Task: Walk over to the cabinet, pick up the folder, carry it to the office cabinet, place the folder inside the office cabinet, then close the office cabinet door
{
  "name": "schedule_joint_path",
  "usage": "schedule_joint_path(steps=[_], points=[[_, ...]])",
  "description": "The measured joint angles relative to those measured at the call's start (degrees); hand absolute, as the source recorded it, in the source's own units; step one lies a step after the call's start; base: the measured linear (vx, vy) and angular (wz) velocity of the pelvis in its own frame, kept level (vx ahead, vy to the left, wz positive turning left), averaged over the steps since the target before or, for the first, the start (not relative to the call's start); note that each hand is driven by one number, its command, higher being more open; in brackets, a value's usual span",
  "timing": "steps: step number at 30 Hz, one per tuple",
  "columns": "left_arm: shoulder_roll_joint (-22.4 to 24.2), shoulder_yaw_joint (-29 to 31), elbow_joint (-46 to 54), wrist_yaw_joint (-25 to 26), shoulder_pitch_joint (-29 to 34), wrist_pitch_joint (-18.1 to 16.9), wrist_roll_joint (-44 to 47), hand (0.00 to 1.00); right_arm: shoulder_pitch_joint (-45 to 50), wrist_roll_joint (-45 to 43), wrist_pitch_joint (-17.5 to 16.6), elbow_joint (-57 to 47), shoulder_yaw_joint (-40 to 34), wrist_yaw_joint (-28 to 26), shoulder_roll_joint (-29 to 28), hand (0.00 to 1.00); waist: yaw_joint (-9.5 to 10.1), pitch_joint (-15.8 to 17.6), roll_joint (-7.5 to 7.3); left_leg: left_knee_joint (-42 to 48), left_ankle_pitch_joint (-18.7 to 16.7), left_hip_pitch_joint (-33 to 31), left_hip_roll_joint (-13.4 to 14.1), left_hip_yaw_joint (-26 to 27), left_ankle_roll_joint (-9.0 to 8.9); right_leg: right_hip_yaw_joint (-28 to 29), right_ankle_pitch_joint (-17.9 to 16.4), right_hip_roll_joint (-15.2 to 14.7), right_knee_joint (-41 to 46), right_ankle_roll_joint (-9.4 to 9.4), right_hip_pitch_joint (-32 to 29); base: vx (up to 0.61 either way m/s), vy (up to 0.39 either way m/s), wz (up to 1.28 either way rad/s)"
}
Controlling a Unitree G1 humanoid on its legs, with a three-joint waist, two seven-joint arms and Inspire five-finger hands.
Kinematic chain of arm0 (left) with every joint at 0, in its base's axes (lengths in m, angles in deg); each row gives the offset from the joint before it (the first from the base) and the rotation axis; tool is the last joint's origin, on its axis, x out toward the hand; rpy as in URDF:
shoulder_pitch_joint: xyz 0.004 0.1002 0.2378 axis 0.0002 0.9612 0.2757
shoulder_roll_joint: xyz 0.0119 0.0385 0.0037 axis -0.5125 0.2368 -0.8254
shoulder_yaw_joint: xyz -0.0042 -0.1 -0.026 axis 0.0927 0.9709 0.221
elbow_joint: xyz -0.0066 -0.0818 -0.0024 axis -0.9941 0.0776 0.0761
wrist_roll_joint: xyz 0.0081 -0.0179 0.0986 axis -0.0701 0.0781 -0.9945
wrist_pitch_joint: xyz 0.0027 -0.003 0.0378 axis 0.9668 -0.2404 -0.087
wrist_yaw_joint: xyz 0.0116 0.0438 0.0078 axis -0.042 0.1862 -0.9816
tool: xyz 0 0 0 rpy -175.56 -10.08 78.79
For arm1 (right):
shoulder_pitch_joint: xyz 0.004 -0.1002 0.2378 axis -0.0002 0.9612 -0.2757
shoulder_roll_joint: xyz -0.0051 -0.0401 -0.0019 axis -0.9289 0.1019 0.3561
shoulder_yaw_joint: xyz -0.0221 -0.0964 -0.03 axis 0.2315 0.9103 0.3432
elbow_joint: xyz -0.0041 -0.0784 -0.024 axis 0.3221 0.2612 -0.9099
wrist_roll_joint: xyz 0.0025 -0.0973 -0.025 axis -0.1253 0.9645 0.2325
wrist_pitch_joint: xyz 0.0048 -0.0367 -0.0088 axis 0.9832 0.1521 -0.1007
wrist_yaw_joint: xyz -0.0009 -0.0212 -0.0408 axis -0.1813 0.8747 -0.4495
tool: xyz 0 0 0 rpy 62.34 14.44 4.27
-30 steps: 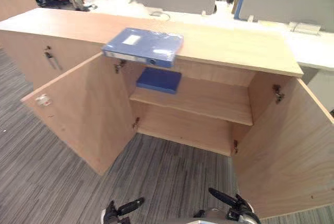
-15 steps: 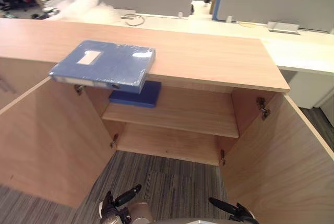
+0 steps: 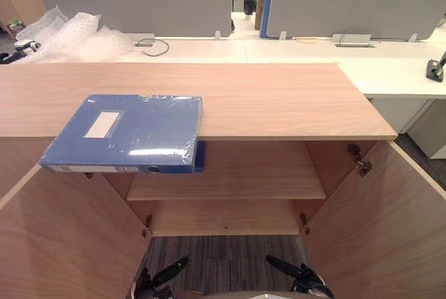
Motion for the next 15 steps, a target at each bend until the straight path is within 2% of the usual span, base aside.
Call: schedule_joint_path(steps=[1,2,3,4,5,6,7,8,9,10,12,13,15], points=[[0.1,0.0,0.1,-0.2,0.2,0.0,0.9,1.0,0.2,0.0,0.0,-0.5,0.1,-0.1,0.2,1.0,0.01,0.1,0.12,-0.1,-0.2,0.2,-0.1,0.0,-0.12,0.6,0.0,-0.3,3.7,-0.04,-1.7,-0.08,-0.006,-0.01],[0.2,0.0,1.2,-0.8,1.0,-0.1,3.1,1.0,0.3,0.1,0.0,-1.1,0.4,-0.2,0.5,1.0,0.04,0.8,-0.14,0.0,-1.1,0.9,-0.6,-0.1,-0.24,2.1,0.7,-1.7,11.3,-1.12,-5.0,-0.09,-0.003,0.06],[0.4,0.0,1.9,-1.5,1.8,-0.3,6.9,1.0,0.5,0.2,0.0,-2.0,0.5,-0.4,0.7,1.0,0.04,1.1,-0.33,0.1,-1.4,1.6,-0.8,-0.6,-0.19,4.0,2.9,-2.1,18.0,-4.55,-8.0,-0.09,-0.011,0.09],[0.4,0.0,2.3,-1.8,2.4,-0.4,8.5,1.0,1.0,0.5,-0.3,-2.1,0.8,-0.5,0.8,1.0,-0.1,1.2,0.01,0.1,-1.5,1.8,-0.6,-1.0,-0.16,5.2,3.4,-1.7,20.6,-5.15,-9.4,-0.07,-0.034,0.23],[0.4,0.1,2.8,-2.1,2.7,-0.7,13.0,1.0,1.2,0.5,-0.6,-2.5,2.2,-0.5,1.0,1.0,-0.06,1.1,-0.27,0.4,-1.6,1.6,-0.1,-2.1,-0.29,7.2,-0.3,-0.8,21.8,-3.64,-10.9,-0.05,-0.048,0.28],[0.4,0.0,3.2,-2.2,2.7,-0.8,14.8,1.0,1.3,0.5,-0.5,-2.7,2.9,-0.5,1.1,1.0,-0.03,1.2,-0.36,0.7,-1.7,0.9,0.1,-2.8,-0.38,7.8,-2.3,0.0,20.8,-2.92,-11.4,-0.1,-0.127,0.51],[0.5,-0.1,4.0,-2.7,2.8,-1.3,17.6,1.0,1.4,0.5,-0.5,-2.7,4.3,-0.6,1.1,1.0,-0.05,1.3,-0.72,0.9,-1.7,0.5,0.2,-4.3,-0.4,8.9,-4.0,1.8,15.2,-2.78,-11.3,-0.09,-0.196,0.61],[0.4,-0.1,5.4,-3.2,3.6,-2.1,20.3,1.0,1.7,0.5,-0.3,-2.5,5.2,-0.6,1.0,1.0,-0.15,1.2,-1.71,1.3,-1.7,0.0,-0.4,-5.9,-0.75,10.5,-3.8,3.0,7.4,-2.03,-9.8,-0.07,-0.233,0.69],[0.6,0.0,5.8,-3.1,3.8,-2.3,22.0,1.0,2.1,0.4,-0.4,-2.4,5.2,-0.6,0.8,1.0,-0.23,0.9,-2.11,1.6,-1.7,-0.4,-0.6,-6.9,-1.4,10.5,-4.9,3.1,5.2,-1.66,-8.4,0.03,-0.242,0.6],[1.3,0.0,6.8,-3.2,4.1,-2.6,26.1,1.0,2.6,0.0,-0.4,-1.8,4.9,-0.4,0.9,1.0,0.5,0.0,-2.52,1.5,-1.3,-1.2,-0.6,-7.9,-2.53,9.4,-6.7,3.4,-0.8,-1.05,-6.0,0.05,-0.197,0.41],[3.0,0.1,7.9,-2.6,4.5,-3.8,32.6,1.0,2.2,-0.1,0.0,-1.7,4.9,-0.1,2.1,1.0,0.41,0.2,-0.84,0.6,-0.1,-1.8,0.8,-10.2,-3.81,7.1,-6.5,5.3,-3.8,-1.61,-5.0,0.03,-0.237,0.35],[3.0,-0.4,8.1,-2.5,4.5,-3.8,34.2,1.0,2.5,0.0,0.1,-1.7,5.0,-0.1,2.3,1.0,0.4,0.0,-0.71,0.0,0.4,-1.8,1.1,-10.9,-4.3,6.3,-6.4,5.7,-4.4,-1.76,-4.5,0.01,-0.233,0.48],[2.9,-2.2,10.9,-1.5,4.5,-4.3,39.5,1.0,3.9,0.2,0.6,-1.6,5.9,0.2,2.3,1.0,0.39,-0.5,-1.42,-1.8,1.3,-1.5,2.4,-13.3,-5.37,3.4,-5.4,7.4,-8.3,-2.46,-1.9,0.03,-0.181,0.5]])
